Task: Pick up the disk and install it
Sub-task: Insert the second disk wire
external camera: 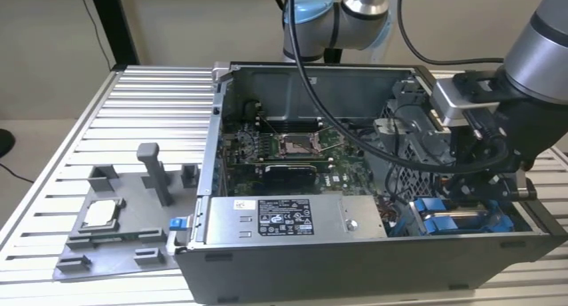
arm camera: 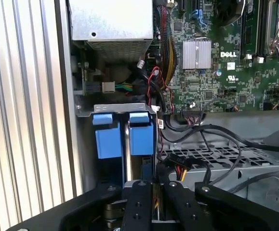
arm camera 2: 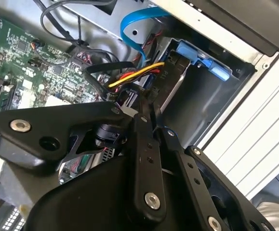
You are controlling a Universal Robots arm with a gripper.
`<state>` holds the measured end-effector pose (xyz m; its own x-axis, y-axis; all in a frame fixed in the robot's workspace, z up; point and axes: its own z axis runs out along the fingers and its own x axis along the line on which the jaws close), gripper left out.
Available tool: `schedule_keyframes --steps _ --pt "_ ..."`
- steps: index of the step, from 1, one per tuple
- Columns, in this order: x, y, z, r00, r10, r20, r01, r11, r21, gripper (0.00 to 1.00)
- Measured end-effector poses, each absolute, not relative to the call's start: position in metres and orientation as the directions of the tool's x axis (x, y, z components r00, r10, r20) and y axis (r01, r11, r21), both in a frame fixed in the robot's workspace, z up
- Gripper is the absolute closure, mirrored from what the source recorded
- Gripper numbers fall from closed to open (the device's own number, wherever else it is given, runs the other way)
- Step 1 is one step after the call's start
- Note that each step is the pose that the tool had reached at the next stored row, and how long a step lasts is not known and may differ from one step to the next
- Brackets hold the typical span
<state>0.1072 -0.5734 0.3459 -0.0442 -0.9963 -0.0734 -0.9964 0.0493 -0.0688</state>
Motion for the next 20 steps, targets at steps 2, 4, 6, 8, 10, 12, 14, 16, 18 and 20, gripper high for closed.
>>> schedule_keyframes --steps 2,4,6,8,10,12,14,16,18,20 --pt "0.1069 -0.5735 0.3458 -0.044 -0.996 -0.074 -0.996 0.049 -0.069 1.00" --pt "0.1067 -0.5735 0.3458 -0.044 -0.996 -0.074 -0.996 0.049 -0.070 1.00" --pt "0.1066 -0.5738 0.3456 -0.044 -0.996 -0.074 -0.996 0.049 -0.070 1.00" --pt "0.1065 -0.5745 0.3456 -0.044 -0.996 -0.074 -0.996 0.049 -0.070 1.00" --pt "0.1065 -0.5750 0.3454 -0.043 -0.996 -0.074 -0.996 0.048 -0.070 1.00" --pt "0.1065 -0.5752 0.3450 -0.043 -0.996 -0.074 -0.996 0.048 -0.070 1.00" --pt "0.1066 -0.5754 0.3444 -0.043 -0.996 -0.074 -0.996 0.048 -0.070 1.00" --pt "0.1065 -0.5754 0.3435 -0.042 -0.996 -0.074 -0.996 0.047 -0.070 1.00" --pt "0.1066 -0.5755 0.3428 -0.042 -0.996 -0.074 -0.996 0.047 -0.070 1.00" --pt "0.1066 -0.5754 0.3419 -0.041 -0.996 -0.074 -0.996 0.046 -0.070 1.00"
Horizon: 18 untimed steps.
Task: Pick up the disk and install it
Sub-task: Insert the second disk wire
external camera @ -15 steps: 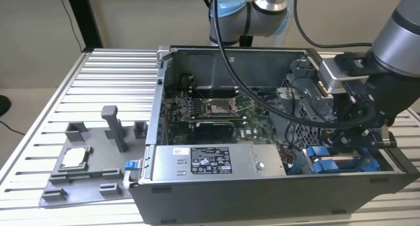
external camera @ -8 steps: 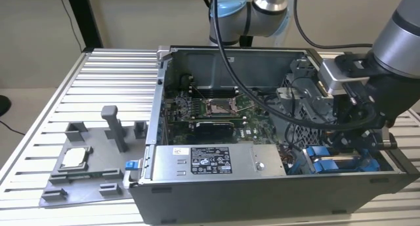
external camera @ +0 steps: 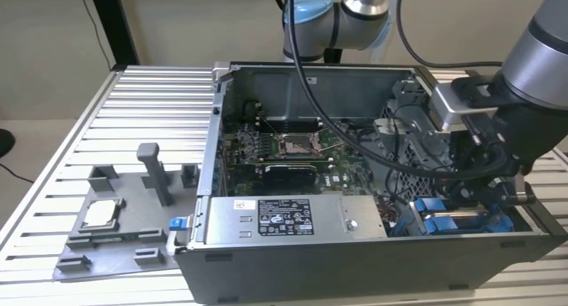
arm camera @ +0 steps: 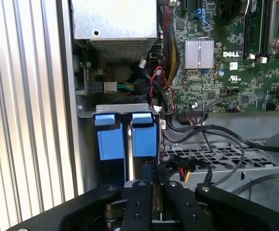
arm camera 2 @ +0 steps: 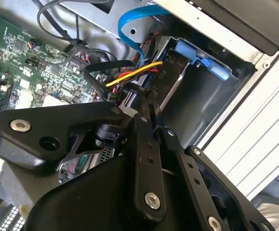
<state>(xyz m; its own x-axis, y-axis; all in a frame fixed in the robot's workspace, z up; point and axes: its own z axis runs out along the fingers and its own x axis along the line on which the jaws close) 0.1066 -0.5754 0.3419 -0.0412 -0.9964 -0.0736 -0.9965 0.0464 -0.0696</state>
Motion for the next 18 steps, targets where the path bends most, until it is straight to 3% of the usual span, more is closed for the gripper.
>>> schedule_keyframes --steps 18 --pt "0.1065 -0.5755 0.3342 -0.035 -0.997 -0.073 -0.996 0.040 -0.076 1.00"
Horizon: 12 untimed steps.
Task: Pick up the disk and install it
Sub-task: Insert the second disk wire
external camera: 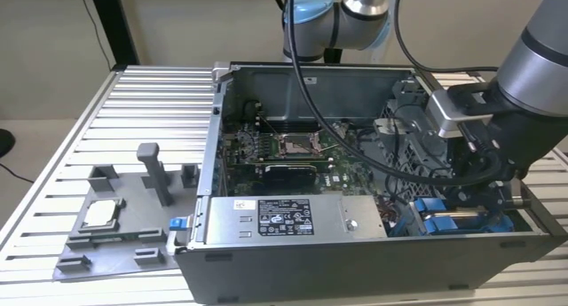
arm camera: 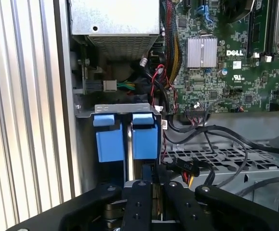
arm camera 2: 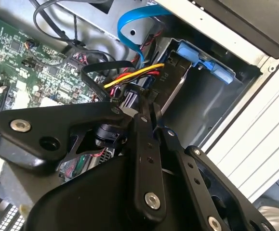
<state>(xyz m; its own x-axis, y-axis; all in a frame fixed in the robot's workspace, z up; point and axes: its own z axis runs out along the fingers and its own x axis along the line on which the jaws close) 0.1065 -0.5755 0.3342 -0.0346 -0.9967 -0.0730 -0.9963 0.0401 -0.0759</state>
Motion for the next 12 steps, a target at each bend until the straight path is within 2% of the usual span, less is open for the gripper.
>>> schedule_keyframes --steps 10,11,12 --pt "0.1065 -0.5754 0.3338 -0.034 -0.997 -0.074 -0.996 0.040 -0.076 1.00" --pt "0.1065 -0.5754 0.3337 -0.034 -0.997 -0.074 -0.996 0.040 -0.076 0.00" --pt "0.1065 -0.5754 0.3337 -0.034 -0.997 -0.074 -0.996 0.040 -0.076 0.00"
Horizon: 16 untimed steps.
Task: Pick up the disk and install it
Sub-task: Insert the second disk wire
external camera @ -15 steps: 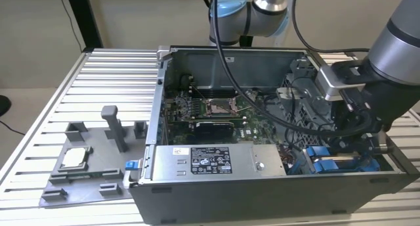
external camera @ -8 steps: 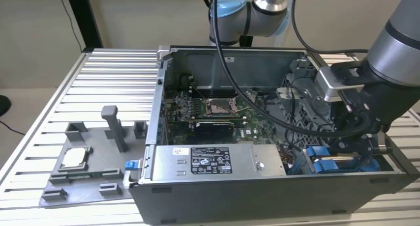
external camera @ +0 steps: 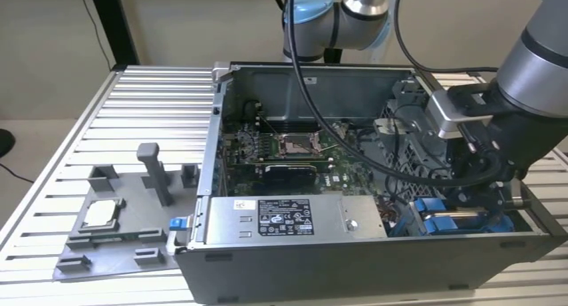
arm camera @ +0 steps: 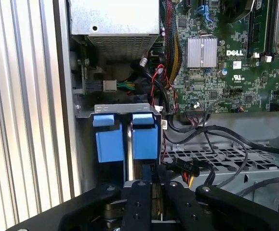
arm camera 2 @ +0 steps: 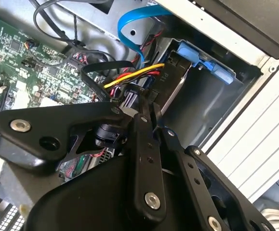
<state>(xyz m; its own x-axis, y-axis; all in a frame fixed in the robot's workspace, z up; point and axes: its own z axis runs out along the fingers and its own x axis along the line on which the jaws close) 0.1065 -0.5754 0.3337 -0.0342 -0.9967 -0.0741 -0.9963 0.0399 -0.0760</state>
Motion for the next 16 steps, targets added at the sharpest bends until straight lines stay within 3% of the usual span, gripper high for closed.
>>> schedule_keyframes --steps 11,16 --pt "0.106 -0.575 0.378 -0.036 -0.997 -0.074 -0.996 0.042 -0.077 0.00" --pt "0.106 -0.575 0.381 -0.036 -0.997 -0.075 -0.996 0.042 -0.077 0.00"
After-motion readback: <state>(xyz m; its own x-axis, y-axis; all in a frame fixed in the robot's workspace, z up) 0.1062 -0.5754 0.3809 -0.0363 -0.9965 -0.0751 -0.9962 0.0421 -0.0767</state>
